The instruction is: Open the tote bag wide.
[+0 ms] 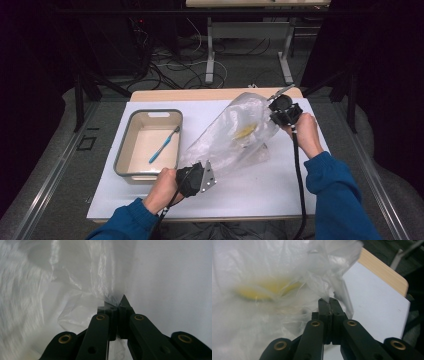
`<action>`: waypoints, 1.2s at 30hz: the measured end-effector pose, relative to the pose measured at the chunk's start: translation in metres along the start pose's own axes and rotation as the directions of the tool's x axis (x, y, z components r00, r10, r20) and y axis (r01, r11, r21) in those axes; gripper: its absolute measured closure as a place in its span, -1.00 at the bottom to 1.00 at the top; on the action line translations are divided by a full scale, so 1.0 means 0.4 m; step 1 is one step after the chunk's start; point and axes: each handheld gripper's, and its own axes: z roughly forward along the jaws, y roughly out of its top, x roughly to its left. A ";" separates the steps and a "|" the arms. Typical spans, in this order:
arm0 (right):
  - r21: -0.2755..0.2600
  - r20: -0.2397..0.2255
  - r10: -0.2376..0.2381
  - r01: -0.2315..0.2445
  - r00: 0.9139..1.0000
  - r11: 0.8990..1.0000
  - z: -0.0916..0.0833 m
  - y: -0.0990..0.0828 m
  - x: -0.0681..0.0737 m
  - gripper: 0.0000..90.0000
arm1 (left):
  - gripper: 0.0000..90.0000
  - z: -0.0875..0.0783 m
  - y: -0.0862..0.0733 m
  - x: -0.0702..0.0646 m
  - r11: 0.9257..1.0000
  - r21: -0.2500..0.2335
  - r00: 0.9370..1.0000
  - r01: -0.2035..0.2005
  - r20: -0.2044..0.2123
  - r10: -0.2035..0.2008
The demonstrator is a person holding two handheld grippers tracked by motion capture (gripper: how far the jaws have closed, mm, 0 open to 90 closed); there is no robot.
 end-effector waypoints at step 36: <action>0.055 -0.230 -0.106 0.122 0.967 0.991 0.105 -0.065 0.065 -0.50 | -0.32 0.107 0.067 0.078 0.968 0.077 0.970 0.238 0.034 -0.241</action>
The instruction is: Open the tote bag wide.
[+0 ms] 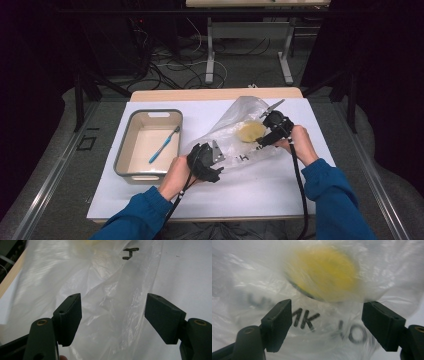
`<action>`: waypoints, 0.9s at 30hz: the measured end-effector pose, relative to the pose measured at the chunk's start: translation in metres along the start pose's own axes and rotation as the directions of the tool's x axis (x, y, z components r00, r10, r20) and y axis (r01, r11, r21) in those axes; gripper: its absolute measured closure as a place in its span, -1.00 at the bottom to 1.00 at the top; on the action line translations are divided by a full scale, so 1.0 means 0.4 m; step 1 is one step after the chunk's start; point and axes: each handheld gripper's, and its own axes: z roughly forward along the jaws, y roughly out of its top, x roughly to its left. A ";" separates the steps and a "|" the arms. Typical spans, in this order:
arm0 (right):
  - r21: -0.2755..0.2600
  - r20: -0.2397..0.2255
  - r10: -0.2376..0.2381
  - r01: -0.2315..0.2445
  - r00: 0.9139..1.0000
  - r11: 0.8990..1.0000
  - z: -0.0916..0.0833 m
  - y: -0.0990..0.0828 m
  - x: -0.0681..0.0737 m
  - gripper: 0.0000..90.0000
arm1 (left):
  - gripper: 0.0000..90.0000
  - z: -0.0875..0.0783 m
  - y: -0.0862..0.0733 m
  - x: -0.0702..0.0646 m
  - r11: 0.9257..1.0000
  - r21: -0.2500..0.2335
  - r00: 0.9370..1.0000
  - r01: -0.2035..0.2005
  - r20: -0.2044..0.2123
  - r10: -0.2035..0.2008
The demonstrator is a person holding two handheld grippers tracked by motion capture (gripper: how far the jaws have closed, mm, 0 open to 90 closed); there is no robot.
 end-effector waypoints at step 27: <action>0.024 0.014 -0.195 0.195 0.981 0.981 0.143 0.057 0.125 0.22 | 0.19 0.168 -0.019 -0.028 0.995 0.091 0.999 -0.037 -0.006 0.038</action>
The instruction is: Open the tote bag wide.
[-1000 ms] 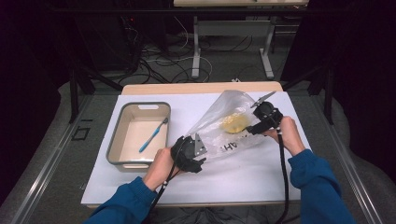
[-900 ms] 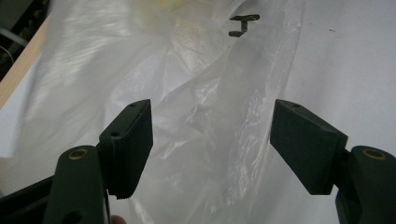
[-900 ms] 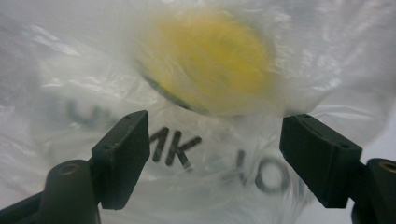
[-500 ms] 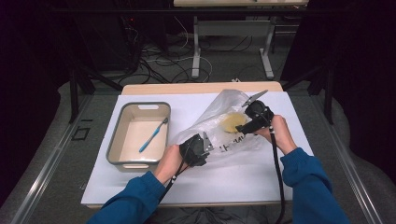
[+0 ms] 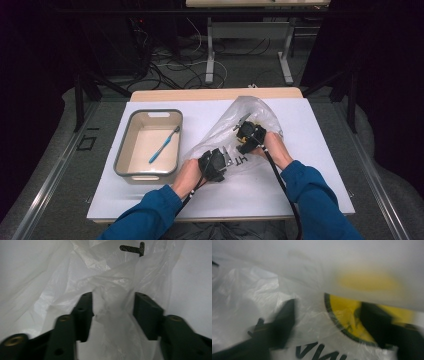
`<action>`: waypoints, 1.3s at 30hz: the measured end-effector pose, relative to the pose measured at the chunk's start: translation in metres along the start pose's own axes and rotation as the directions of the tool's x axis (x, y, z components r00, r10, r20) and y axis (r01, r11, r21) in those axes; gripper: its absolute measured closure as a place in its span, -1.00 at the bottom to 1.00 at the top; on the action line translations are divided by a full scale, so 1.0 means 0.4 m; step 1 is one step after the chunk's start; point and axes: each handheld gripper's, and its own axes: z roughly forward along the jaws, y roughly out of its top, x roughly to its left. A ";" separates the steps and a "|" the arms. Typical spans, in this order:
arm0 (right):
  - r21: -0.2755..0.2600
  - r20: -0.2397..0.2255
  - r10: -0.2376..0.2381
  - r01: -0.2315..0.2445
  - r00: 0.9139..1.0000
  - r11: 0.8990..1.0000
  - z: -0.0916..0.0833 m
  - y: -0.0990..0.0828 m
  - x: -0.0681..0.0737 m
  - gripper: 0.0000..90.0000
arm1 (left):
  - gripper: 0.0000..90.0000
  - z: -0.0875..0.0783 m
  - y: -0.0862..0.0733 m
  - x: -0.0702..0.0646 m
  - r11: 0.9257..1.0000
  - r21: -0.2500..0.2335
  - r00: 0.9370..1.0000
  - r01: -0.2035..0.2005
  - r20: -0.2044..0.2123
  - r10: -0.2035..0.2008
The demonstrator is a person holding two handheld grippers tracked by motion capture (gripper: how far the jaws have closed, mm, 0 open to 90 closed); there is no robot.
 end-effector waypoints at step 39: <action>-0.166 0.033 0.100 -0.093 0.994 0.982 -0.074 -0.019 -0.003 1.00 | 1.00 -0.001 -0.074 -0.024 0.944 -0.185 0.955 0.275 0.168 -0.245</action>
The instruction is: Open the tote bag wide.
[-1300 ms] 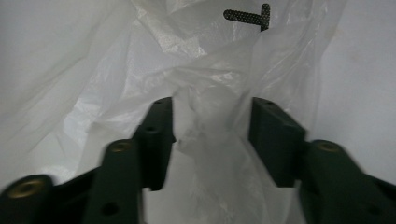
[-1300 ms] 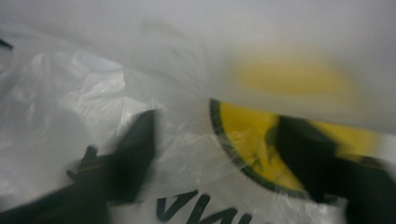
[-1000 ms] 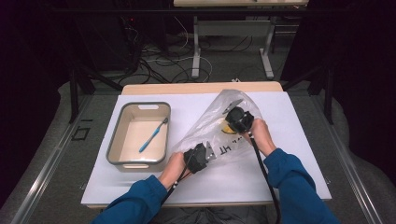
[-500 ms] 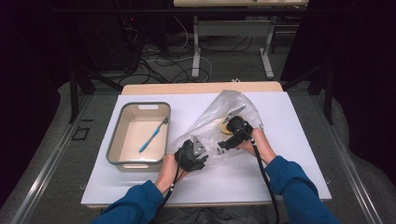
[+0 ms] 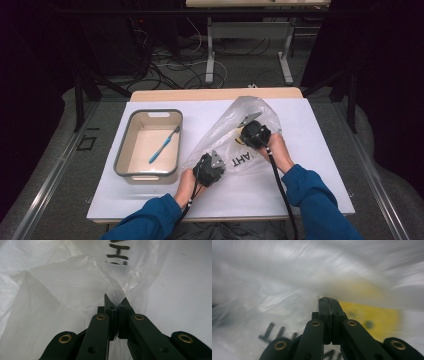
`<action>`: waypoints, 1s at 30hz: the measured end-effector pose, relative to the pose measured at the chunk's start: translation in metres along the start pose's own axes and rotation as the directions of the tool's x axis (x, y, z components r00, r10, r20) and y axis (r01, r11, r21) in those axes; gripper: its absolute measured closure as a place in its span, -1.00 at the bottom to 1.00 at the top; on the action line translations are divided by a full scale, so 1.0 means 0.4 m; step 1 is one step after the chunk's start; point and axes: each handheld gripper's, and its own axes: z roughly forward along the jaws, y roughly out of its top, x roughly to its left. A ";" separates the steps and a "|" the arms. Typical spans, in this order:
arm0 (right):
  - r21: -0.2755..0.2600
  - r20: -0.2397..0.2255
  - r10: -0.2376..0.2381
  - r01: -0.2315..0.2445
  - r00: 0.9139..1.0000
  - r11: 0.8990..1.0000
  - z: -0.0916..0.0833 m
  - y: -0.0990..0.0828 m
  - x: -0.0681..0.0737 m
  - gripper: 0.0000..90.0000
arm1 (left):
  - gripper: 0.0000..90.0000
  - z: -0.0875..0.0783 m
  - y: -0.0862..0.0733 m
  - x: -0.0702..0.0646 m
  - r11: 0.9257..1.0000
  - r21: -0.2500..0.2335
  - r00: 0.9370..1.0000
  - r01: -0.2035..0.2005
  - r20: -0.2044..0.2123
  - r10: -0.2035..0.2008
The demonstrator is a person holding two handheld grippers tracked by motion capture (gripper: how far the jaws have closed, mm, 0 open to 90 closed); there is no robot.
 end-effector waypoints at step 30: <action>0.099 -0.137 0.077 -0.064 0.987 0.993 -0.048 -0.080 0.024 -0.50 | -0.29 -0.207 0.056 -0.014 0.996 -0.048 0.992 -0.080 -0.105 0.075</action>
